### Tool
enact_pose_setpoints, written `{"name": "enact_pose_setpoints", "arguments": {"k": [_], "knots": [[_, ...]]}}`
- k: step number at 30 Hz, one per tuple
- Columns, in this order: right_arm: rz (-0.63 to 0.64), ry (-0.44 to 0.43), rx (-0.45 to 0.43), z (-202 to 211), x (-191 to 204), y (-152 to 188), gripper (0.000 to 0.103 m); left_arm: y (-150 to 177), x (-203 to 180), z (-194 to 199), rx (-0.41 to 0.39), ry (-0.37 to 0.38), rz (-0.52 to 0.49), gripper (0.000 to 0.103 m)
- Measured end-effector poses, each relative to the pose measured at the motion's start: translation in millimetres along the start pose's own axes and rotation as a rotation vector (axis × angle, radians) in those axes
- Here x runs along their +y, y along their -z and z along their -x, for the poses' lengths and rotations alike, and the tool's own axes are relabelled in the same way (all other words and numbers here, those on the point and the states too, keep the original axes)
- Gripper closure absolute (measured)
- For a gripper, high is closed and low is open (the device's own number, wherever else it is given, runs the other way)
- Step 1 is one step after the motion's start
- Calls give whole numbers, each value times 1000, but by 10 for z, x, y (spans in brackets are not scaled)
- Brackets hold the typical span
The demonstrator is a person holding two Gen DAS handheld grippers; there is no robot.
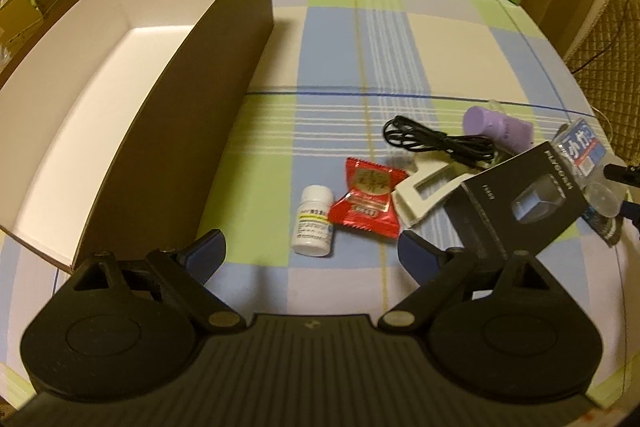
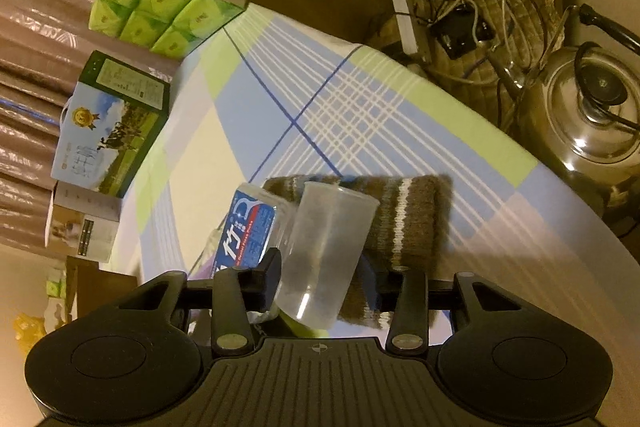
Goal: Organize objects
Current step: 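Grasp the white pill bottle with left tool while right tool grasps the clear cup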
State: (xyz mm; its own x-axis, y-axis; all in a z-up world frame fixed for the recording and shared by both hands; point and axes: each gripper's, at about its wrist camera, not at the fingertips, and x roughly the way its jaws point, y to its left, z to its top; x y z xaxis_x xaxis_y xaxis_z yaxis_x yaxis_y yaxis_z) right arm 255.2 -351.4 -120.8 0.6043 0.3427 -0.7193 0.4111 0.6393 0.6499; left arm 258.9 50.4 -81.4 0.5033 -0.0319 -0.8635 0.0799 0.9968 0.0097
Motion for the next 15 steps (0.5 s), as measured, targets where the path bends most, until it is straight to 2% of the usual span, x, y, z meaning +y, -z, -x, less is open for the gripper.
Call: {"name": "enact_pose_setpoints", "arguments": {"k": [2,7,8,9,12,13,15], "knots": [[19,6,-1,8,22,-15,68,5,9,-34,5,-6,2,13],[75,27,-15,90,101,-45,72,6,18,-150,25,-6,-10,26],[89,30,-19,110,111,-53,72,3,19,-177,27,-6,-17,30],[97,40,-24,130,120,-58,72,-2,20,-203,33,-3,-22,39],[135,61,-39,184,156,-58,73,-22,33,-281,46,-3,-36,47],[152,70,-42,197,172,-59,73,-30,34,-307,47,-6,-42,55],[189,93,-47,224,203,-51,73,-48,44,-353,50,-5,-48,62]]}}
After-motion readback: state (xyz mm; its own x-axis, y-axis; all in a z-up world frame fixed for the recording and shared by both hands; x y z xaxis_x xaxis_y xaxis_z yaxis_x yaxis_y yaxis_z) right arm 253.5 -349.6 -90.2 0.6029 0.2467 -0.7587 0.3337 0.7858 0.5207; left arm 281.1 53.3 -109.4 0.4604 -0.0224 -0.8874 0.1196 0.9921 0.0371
